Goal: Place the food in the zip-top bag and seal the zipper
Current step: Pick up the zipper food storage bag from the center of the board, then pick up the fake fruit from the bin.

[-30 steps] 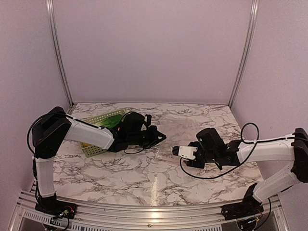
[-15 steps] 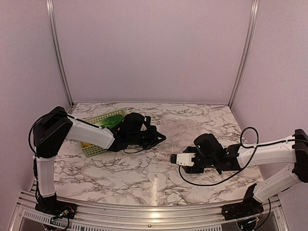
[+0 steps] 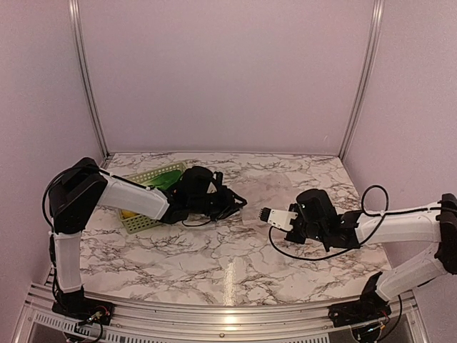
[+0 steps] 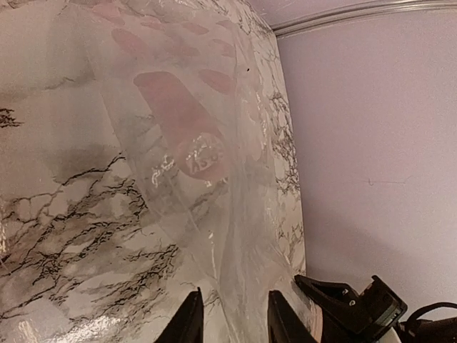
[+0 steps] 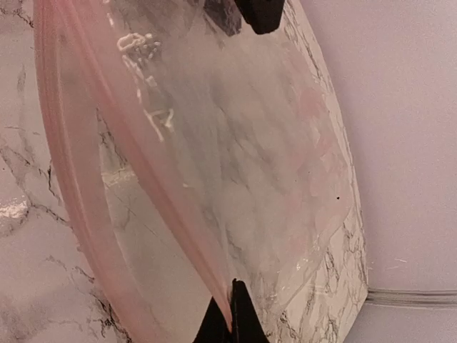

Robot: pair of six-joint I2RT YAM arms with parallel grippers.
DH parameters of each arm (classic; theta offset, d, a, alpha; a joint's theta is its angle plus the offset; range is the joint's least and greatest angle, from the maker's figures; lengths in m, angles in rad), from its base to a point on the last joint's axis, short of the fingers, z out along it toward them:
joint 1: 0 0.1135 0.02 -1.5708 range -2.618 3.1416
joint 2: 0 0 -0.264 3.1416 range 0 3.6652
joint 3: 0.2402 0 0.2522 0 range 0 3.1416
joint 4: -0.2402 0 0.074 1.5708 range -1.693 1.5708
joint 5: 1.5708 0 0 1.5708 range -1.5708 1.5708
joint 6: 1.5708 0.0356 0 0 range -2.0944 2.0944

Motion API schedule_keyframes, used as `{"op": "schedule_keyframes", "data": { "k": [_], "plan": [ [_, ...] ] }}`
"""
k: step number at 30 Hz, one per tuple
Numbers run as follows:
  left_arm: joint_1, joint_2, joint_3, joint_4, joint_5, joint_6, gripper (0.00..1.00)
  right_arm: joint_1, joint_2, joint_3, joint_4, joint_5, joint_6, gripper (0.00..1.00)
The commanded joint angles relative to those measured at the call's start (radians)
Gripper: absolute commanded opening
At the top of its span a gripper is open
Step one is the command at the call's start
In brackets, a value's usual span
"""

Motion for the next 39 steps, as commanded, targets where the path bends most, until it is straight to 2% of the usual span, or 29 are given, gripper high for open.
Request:
{"op": "schedule_keyframes", "data": {
  "k": [1,3,6,10,15,18,21,25,27,32,39],
  "plan": [
    [0.026,-0.012,0.042,-0.083,0.026,0.091,0.47,-0.054,-0.022,0.039,-0.026,-0.056,0.046,0.00],
    [0.038,-0.059,0.050,-0.142,0.015,0.189,0.59,-0.099,-0.017,0.065,-0.035,-0.089,0.062,0.00],
    [0.045,-0.165,0.061,-0.281,-0.074,0.394,0.70,-0.202,-0.014,0.123,-0.077,-0.124,0.073,0.00],
    [0.046,-0.303,0.087,-0.542,-0.266,0.666,0.78,-0.383,-0.004,0.269,-0.108,-0.157,0.080,0.00],
    [0.067,-0.444,0.083,-0.747,-0.484,0.871,0.86,-0.552,0.007,0.480,-0.105,-0.084,0.163,0.00],
    [0.096,-0.487,0.057,-0.822,-0.583,0.888,0.89,-0.543,-0.015,0.490,-0.095,-0.141,0.218,0.00],
    [0.133,-0.502,0.053,-0.898,-0.606,0.865,0.90,-0.462,0.033,0.451,-0.135,-0.245,0.240,0.00],
    [0.183,-0.508,0.037,-0.968,-0.570,0.854,0.94,-0.408,0.170,0.426,-0.193,-0.525,0.321,0.00],
    [0.207,-0.502,0.025,-0.993,-0.521,0.837,0.96,-0.396,0.237,0.458,-0.268,-0.639,0.307,0.00],
    [0.266,-0.490,-0.012,-1.024,-0.406,0.785,0.97,-0.379,0.271,0.449,-0.263,-0.725,0.323,0.00],
    [0.330,-0.437,-0.023,-1.039,-0.286,0.756,0.87,-0.377,0.280,0.428,-0.263,-0.787,0.322,0.00]
  ]
}}
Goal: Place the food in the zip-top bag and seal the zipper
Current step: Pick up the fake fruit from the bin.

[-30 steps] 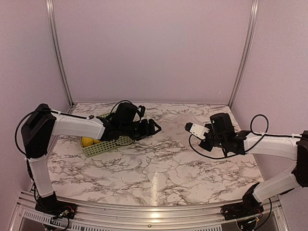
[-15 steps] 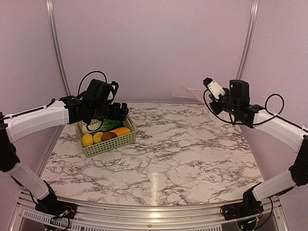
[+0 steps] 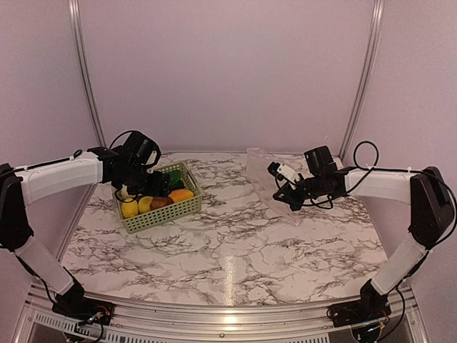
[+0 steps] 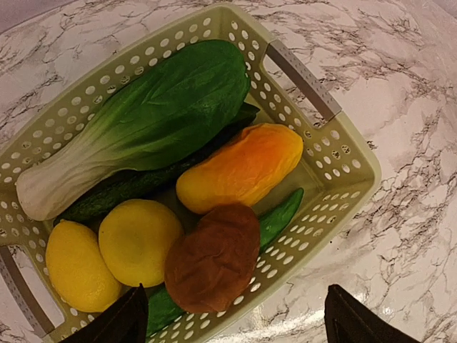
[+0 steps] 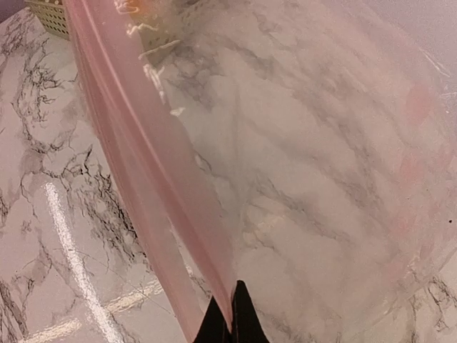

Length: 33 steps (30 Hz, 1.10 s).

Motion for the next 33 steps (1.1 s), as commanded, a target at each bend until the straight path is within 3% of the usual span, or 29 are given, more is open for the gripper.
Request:
{"op": "schedule_keyframes", "data": {
  "k": [1,5,14,20,26,33],
  "plan": [
    [0.037,0.047,-0.011,-0.050,0.099,-0.030,0.85,0.007,-0.010,0.001,-0.009,-0.079,0.011,0.00],
    [0.064,0.092,-0.005,-0.049,0.125,-0.039,0.80,0.007,-0.017,-0.004,-0.009,-0.084,0.004,0.00],
    [0.075,0.164,-0.013,-0.018,0.133,-0.039,0.83,0.008,-0.024,-0.014,-0.005,-0.081,-0.007,0.00],
    [0.076,0.186,-0.016,-0.006,0.167,-0.037,0.72,0.008,-0.023,-0.015,-0.006,-0.083,-0.011,0.00],
    [0.076,0.183,-0.005,-0.009,0.164,-0.022,0.54,0.008,-0.024,-0.014,-0.007,-0.079,-0.010,0.00],
    [0.075,0.039,0.025,-0.012,0.094,-0.004,0.43,0.008,-0.028,0.025,-0.020,-0.056,0.027,0.00]
  ]
}}
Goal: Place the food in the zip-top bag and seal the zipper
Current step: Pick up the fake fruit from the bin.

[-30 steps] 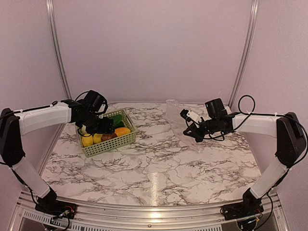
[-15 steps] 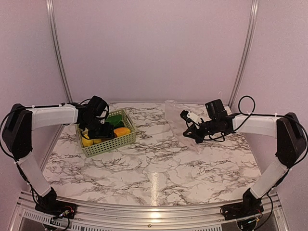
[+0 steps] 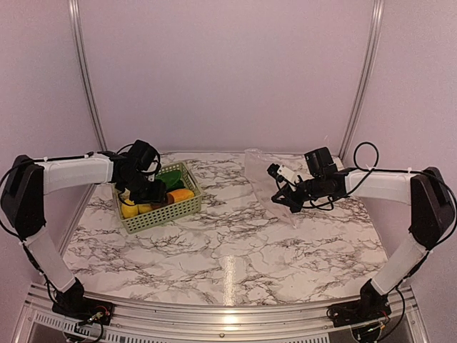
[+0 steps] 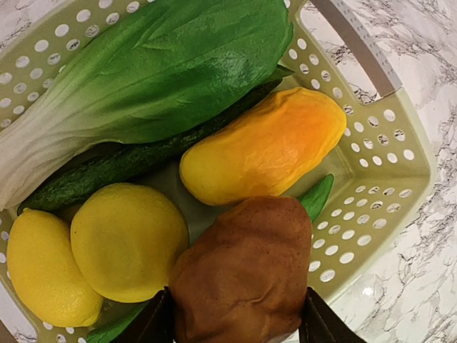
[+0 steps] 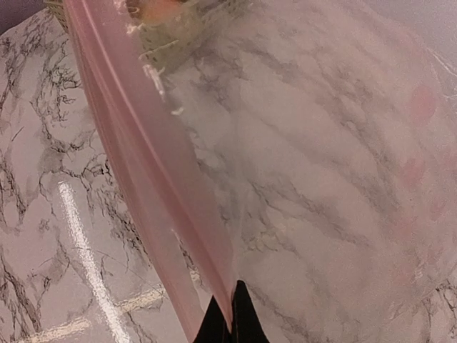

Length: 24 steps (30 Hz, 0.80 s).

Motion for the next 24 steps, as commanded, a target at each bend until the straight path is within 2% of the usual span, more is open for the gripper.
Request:
{"op": "schedule_keyframes", "data": {
  "k": [1,6,8,14,19,24],
  "plan": [
    [0.000,-0.146,0.034,-0.016,-0.036,0.018,0.43,0.006,-0.020,0.054,-0.031,0.013,0.038,0.00],
    [-0.027,-0.271,0.019,0.063,0.000,-0.015,0.35,0.007,0.005,0.162,-0.099,0.023,0.077,0.00],
    [-0.050,-0.314,-0.002,0.119,0.057,-0.050,0.32,0.007,0.024,0.212,-0.122,0.041,0.095,0.00],
    [-0.206,-0.419,-0.117,0.428,0.138,-0.139,0.27,0.023,0.120,0.394,-0.216,0.038,0.147,0.00],
    [-0.306,-0.382,-0.147,0.610,0.176,-0.234,0.25,0.074,0.213,0.518,-0.278,0.073,0.191,0.00],
    [-0.357,-0.300,-0.144,0.738,0.148,-0.301,0.16,0.113,0.244,0.556,-0.287,0.073,0.231,0.00]
  ]
}}
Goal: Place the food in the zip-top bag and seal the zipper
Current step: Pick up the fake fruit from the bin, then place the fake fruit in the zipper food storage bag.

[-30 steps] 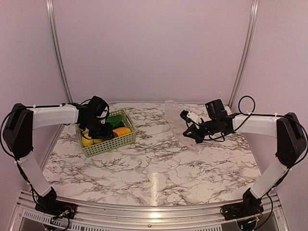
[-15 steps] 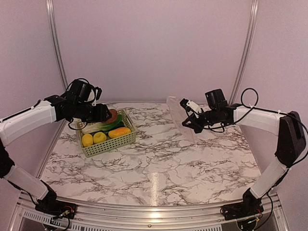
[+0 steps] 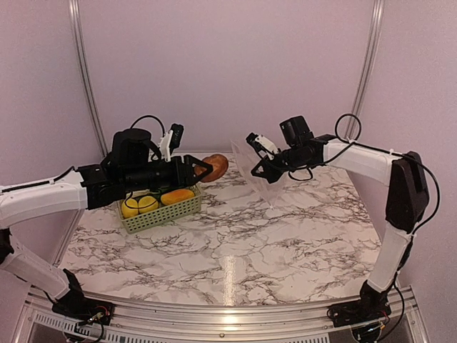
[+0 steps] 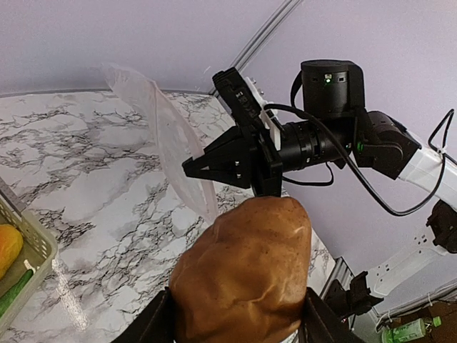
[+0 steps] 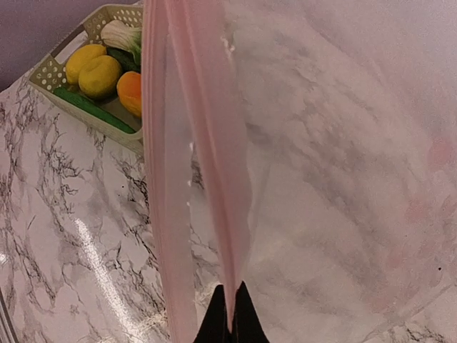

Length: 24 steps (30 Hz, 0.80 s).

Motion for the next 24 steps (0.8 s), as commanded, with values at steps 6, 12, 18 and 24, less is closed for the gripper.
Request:
{"op": "schedule_keyframes", "data": {
  "k": [6,12,18,24],
  "plan": [
    [-0.031,0.209,0.080,0.212,0.013,-0.137,0.07,0.044,-0.008,0.048,-0.075,-0.023,0.088,0.00],
    [-0.034,0.329,0.164,0.218,0.008,-0.164,0.02,0.044,-0.063,0.009,-0.079,-0.047,0.099,0.00],
    [-0.035,0.399,0.192,0.197,-0.019,-0.193,0.00,0.044,-0.120,-0.011,-0.066,-0.049,0.111,0.00],
    [-0.033,0.440,0.235,0.141,-0.056,-0.209,0.00,0.046,-0.137,-0.017,-0.070,-0.058,0.103,0.00]
  ]
}}
